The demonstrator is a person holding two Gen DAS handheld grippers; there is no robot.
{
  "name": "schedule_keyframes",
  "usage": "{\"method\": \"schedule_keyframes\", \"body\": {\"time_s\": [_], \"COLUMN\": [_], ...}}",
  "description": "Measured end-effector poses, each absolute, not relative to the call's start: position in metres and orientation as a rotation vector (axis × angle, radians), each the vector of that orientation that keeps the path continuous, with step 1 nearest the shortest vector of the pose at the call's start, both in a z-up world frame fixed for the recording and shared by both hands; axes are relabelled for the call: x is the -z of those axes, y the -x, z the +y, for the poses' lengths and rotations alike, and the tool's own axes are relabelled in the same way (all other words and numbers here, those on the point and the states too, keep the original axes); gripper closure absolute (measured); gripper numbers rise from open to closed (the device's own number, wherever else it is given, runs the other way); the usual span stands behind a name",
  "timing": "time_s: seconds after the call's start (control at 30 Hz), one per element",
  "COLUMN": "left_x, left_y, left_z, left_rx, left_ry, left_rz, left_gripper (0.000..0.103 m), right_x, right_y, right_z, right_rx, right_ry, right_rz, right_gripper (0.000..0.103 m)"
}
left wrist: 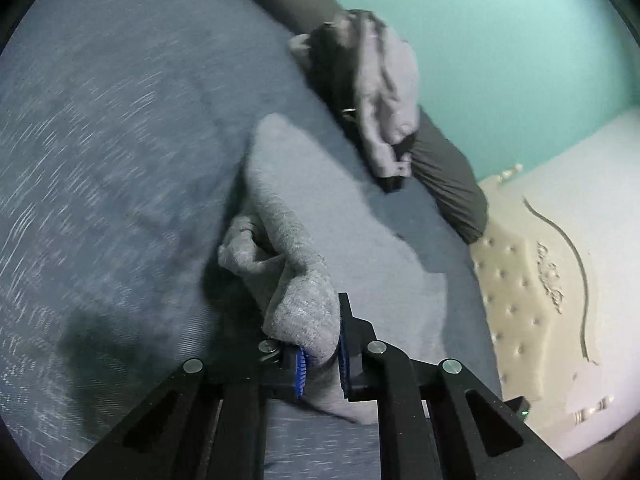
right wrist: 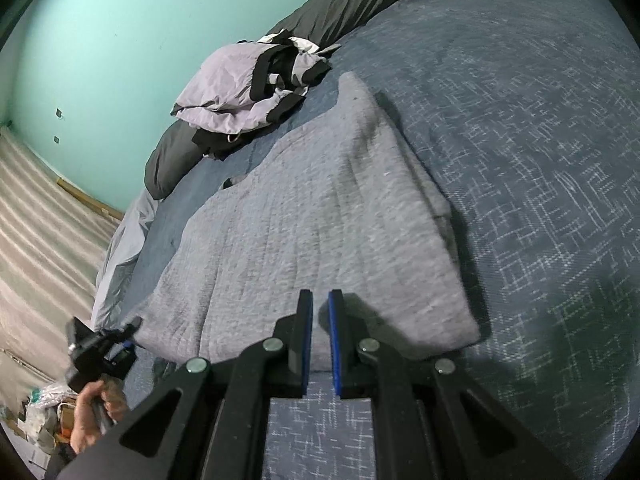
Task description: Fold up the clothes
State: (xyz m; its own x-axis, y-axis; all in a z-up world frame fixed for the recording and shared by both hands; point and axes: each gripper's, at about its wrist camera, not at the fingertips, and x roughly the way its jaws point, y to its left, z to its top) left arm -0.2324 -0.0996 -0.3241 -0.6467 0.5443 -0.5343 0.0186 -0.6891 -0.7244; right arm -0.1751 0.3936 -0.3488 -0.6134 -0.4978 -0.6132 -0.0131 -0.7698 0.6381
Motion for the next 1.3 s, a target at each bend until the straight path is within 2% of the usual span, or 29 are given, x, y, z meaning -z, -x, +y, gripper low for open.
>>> {"method": "schedule_keyframes", "body": {"time_s": [0.2, 0.37, 0.5, 0.63, 0.77, 0.87, 0.97, 1.03, 1.1, 1.2, 1.27, 1.3], "left_x": [0.273, 0.248, 0.26, 0.306, 0.32, 0.305, 0.288, 0.283, 0.283, 0.292, 0.301, 0.305], "left_y": [0.255, 0.275, 0.279, 0.272, 0.266, 0.259, 0.253, 0.254, 0.255, 0.255, 0.254, 0.251], "left_z": [-0.036, 0.058, 0.146, 0.217, 0.225, 0.213, 0.191, 0.175, 0.156, 0.133, 0.121, 0.117], "left_rx": [-2.366, -2.292, -2.184, -2.077, -2.062, -2.059, -2.103, -2.145, -2.182, -2.219, -2.225, -2.225], "left_ry": [1.044, 1.037, 1.081, 1.234, 1.283, 1.253, 1.226, 1.217, 1.228, 1.265, 1.294, 1.305], "left_rz": [-0.865, -0.697, -0.563, -0.36, -0.312, -0.315, -0.274, -0.269, -0.269, -0.277, -0.285, -0.287], "left_gripper": [0.091, 0.091, 0.091, 0.091, 0.091, 0.088, 0.082, 0.08, 0.08, 0.08, 0.08, 0.08], "right_x": [0.351, 0.35, 0.352, 0.356, 0.358, 0.354, 0.35, 0.346, 0.343, 0.335, 0.331, 0.33], "right_y": [0.168, 0.16, 0.155, 0.152, 0.15, 0.152, 0.156, 0.16, 0.166, 0.174, 0.179, 0.18], "right_z": [0.416, 0.438, 0.455, 0.473, 0.482, 0.477, 0.471, 0.466, 0.459, 0.451, 0.446, 0.443], "right_rx": [2.445, 2.449, 2.452, 2.454, 2.438, 2.415, 2.38, 2.357, 2.326, 2.294, 2.304, 2.308], "right_ry": [-1.185, -1.158, -1.14, -1.136, -1.128, -1.106, -1.076, -1.052, -1.024, -0.97, -0.956, -0.964], "right_rz": [-0.946, -1.012, -1.063, -1.112, -1.142, -1.119, -1.131, -1.139, -1.149, -1.157, -1.136, -1.123], "right_gripper": [0.096, 0.096, 0.096, 0.096, 0.096, 0.095, 0.094, 0.087, 0.067, 0.063, 0.05, 0.048]}}
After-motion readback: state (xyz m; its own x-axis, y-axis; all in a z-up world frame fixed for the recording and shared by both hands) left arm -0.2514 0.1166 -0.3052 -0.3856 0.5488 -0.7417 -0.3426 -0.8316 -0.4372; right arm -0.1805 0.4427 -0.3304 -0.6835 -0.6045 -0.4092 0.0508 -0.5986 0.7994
